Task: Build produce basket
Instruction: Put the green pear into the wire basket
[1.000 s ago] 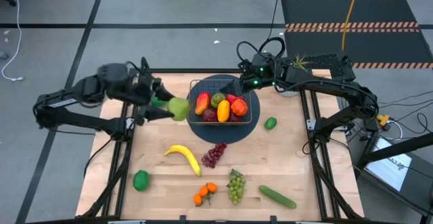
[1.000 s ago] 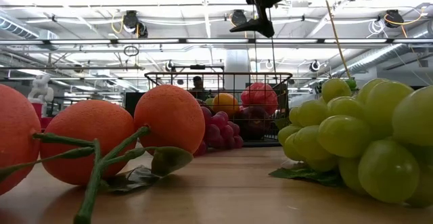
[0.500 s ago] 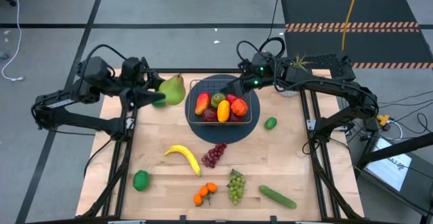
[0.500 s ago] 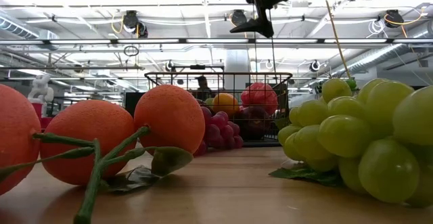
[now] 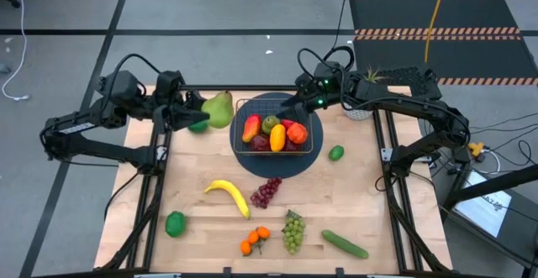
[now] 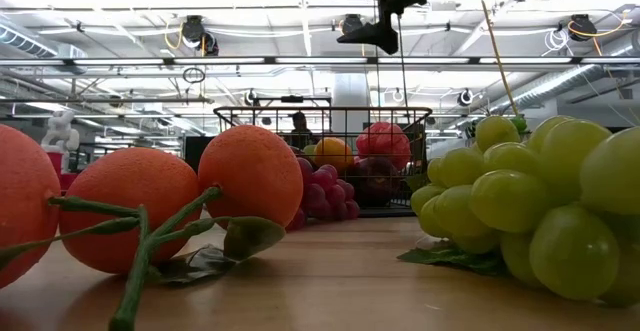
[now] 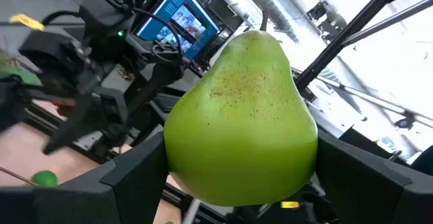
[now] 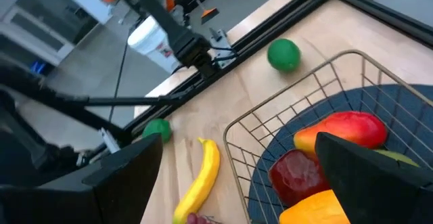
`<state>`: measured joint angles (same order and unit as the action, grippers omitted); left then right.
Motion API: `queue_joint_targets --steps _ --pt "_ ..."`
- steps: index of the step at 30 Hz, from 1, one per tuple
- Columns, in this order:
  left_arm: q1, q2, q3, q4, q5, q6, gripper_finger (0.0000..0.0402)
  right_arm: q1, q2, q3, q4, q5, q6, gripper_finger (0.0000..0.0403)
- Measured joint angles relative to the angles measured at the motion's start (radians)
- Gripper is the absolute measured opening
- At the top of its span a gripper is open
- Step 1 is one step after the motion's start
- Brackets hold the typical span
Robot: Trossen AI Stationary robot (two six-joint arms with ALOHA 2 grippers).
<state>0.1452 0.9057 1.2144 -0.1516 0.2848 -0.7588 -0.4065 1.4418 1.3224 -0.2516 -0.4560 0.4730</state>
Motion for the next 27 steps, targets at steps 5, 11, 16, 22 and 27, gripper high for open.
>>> queue_joint_targets --steps 5,11,16,22,27 --pt "0.0 0.006 0.0 -0.004 -0.039 0.139 0.0335 0.0 0.0 0.0 0.0 -0.02 -0.056 0.038" --pt "0.0 0.006 0.0 -0.011 -0.105 0.418 0.0335 0.0 0.0 0.0 0.0 -0.021 -0.078 0.038" --pt "0.0 0.006 0.0 -0.01 -0.169 0.645 0.0335 0.0 -0.006 0.0 -0.003 -0.024 -0.068 0.038" --pt "0.0 0.006 0.0 -0.009 -0.223 0.821 0.0335 0.0 -0.051 -0.001 -0.003 -0.047 -0.07 0.038" --pt "0.0 0.006 0.0 -0.008 -0.261 0.828 0.0335 -0.005 -0.094 -0.001 -0.006 -0.046 -0.112 0.038"
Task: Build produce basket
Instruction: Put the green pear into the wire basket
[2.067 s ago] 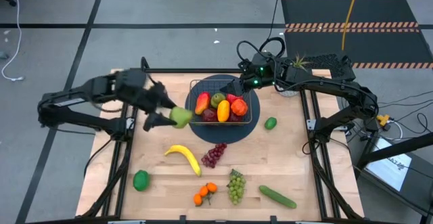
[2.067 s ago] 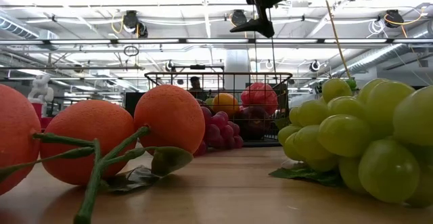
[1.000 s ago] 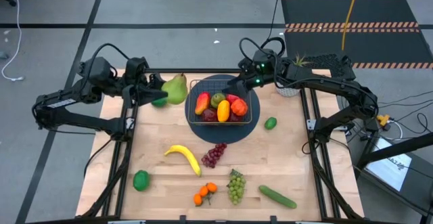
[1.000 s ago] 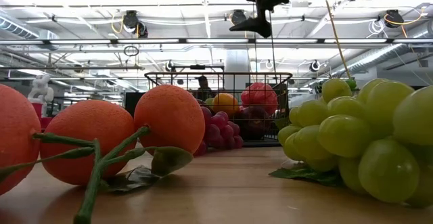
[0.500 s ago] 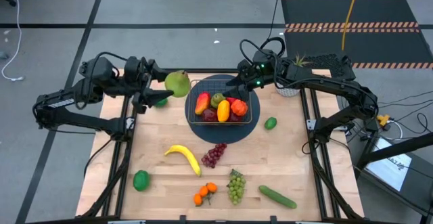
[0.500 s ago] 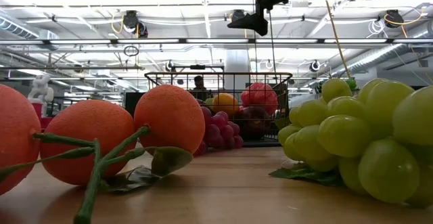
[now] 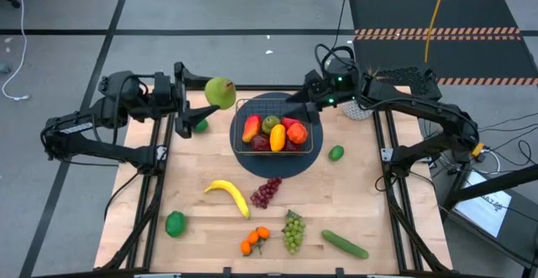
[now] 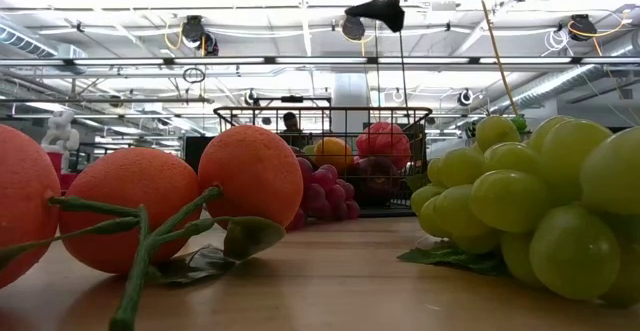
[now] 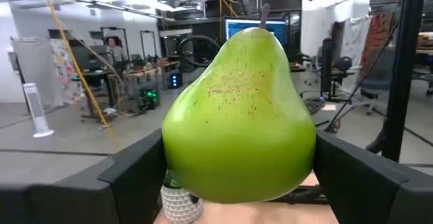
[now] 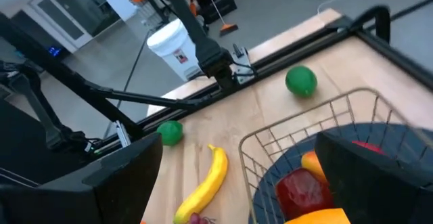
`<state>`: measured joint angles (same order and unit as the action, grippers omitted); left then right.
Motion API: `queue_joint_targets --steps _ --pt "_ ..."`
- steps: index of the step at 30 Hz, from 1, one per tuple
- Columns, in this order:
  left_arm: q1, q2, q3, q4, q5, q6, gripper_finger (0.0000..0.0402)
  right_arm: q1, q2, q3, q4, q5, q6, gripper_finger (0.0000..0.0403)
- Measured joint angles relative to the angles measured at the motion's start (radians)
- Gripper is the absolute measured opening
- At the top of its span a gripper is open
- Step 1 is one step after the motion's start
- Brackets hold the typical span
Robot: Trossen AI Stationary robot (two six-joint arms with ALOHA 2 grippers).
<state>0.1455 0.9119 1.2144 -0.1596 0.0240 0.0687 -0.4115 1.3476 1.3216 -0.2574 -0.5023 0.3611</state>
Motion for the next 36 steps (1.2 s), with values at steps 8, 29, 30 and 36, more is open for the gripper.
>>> queue_joint_targets --steps 8,29,30,36 --pt "0.0 0.024 -0.001 0.02 -0.041 -0.27 0.0335 -0.014 -0.027 0.0 -0.001 0.002 -0.012 0.038" --pt "0.0 0.244 0.0 0.138 -0.051 -0.869 0.0335 -0.014 -0.059 0.0 -0.01 -0.051 -0.014 0.038" --pt "0.0 0.251 0.0 0.138 -0.05 -0.852 0.0335 -0.014 -0.07 0.0 -0.011 -0.053 -0.014 0.038" --pt "0.0 0.288 0.0 0.123 -0.05 -0.69 0.0335 -0.014 -0.143 0.0 -0.009 -0.052 -0.055 0.038"
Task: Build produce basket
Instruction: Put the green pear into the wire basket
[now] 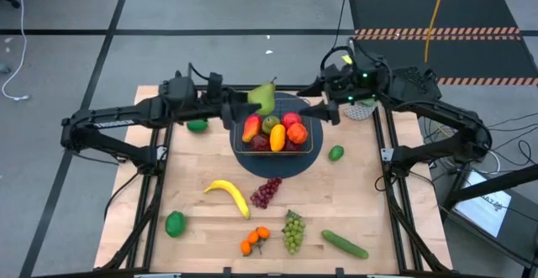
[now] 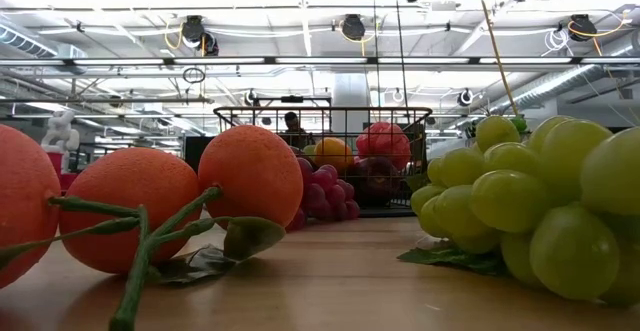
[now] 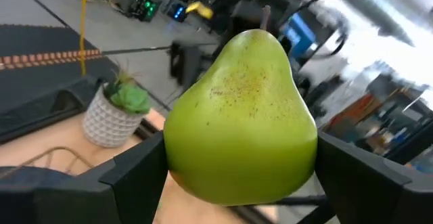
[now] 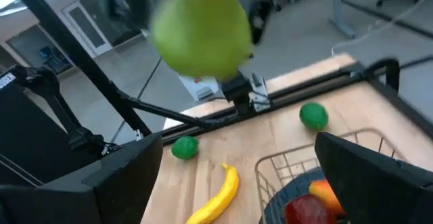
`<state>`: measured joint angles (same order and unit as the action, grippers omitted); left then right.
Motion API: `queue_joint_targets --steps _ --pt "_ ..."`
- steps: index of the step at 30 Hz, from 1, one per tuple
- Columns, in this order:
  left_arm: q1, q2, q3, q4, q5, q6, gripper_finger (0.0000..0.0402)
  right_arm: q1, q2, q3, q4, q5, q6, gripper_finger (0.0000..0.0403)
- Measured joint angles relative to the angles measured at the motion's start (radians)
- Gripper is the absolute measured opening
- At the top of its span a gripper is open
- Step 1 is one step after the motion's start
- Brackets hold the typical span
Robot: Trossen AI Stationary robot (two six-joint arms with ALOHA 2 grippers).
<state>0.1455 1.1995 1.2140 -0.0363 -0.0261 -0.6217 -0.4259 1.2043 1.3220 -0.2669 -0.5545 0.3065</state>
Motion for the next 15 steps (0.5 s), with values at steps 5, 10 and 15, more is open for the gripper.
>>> queue_joint_targets --steps 5,10,15 --pt "0.003 0.049 0.0 -0.073 0.0 0.052 0.0335 0.0 -0.049 0.0 -0.012 0.001 -0.008 0.038" --pt "0.028 0.123 0.0 -0.179 0.001 0.035 0.0335 0.0 -0.092 0.0 -0.092 0.005 -0.027 0.038" --pt "0.06 0.212 0.0 -0.281 -0.001 0.069 0.0335 0.0 -0.119 0.0 -0.206 0.031 -0.039 0.038"
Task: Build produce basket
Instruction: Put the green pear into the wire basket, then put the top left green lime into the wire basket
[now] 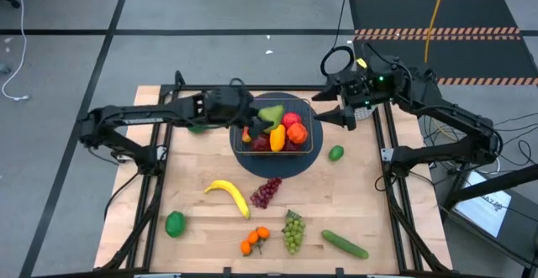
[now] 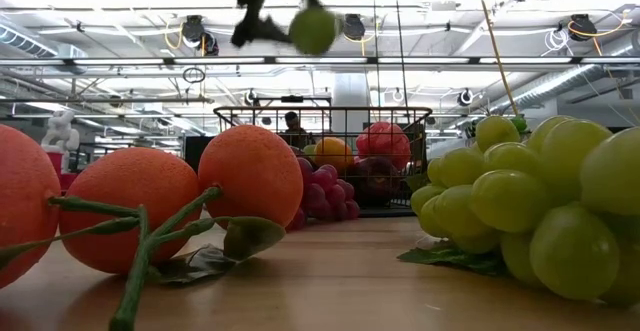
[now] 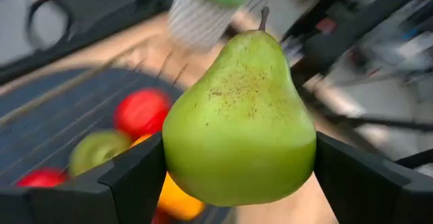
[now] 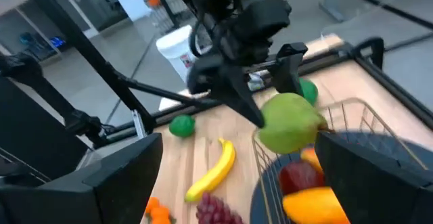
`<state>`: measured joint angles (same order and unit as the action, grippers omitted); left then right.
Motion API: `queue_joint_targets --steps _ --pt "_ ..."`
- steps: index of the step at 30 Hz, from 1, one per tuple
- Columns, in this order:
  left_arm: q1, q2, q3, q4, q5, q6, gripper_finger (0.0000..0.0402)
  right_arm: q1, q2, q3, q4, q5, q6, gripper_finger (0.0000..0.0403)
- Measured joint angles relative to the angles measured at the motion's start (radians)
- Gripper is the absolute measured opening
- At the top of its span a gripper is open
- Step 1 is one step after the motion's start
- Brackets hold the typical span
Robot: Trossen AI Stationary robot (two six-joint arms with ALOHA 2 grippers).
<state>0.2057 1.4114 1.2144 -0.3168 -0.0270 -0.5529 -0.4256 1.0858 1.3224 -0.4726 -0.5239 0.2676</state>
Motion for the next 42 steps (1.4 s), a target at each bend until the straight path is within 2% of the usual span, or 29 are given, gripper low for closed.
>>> queue_joint_targets --steps 8,15,21,23,28,31,33,38,42 --pt "0.042 0.099 0.0 -0.26 -0.021 -0.004 0.0335 0.0 -0.041 0.0 -0.112 0.003 0.047 0.038" --pt "0.043 0.121 0.0 -0.367 0.031 0.035 0.0338 0.023 -0.08 0.0 -0.119 0.003 0.112 0.038" --pt "0.033 0.111 0.0 -0.381 0.028 0.016 0.0389 0.12 -0.11 0.0 -0.11 0.002 0.112 0.0377" --pt "0.027 0.11 0.0 -0.372 0.033 -0.001 0.0395 0.152 -0.114 0.0 -0.096 0.002 0.113 0.0377" --pt "0.0 0.086 0.007 -0.353 0.044 -0.078 0.0377 0.212 -0.111 0.0 -0.016 -0.001 0.196 0.0377" --pt "-0.026 0.059 0.017 -0.363 0.045 -0.179 0.0363 0.247 -0.111 0.0 0.064 -0.004 0.233 0.0377" --pt "-0.051 0.035 0.027 -0.302 0.044 -0.245 0.0349 0.265 -0.112 0.0 0.104 -0.004 0.249 0.0377" --pt "-0.154 -0.007 0.027 -0.221 0.034 -0.325 0.0305 0.311 -0.112 0.0 0.122 0.022 0.297 0.0377" --pt "-0.264 -0.025 0.029 -0.184 -0.038 -0.386 0.027 0.37 -0.111 0.0 0.121 0.089 0.294 0.0377"
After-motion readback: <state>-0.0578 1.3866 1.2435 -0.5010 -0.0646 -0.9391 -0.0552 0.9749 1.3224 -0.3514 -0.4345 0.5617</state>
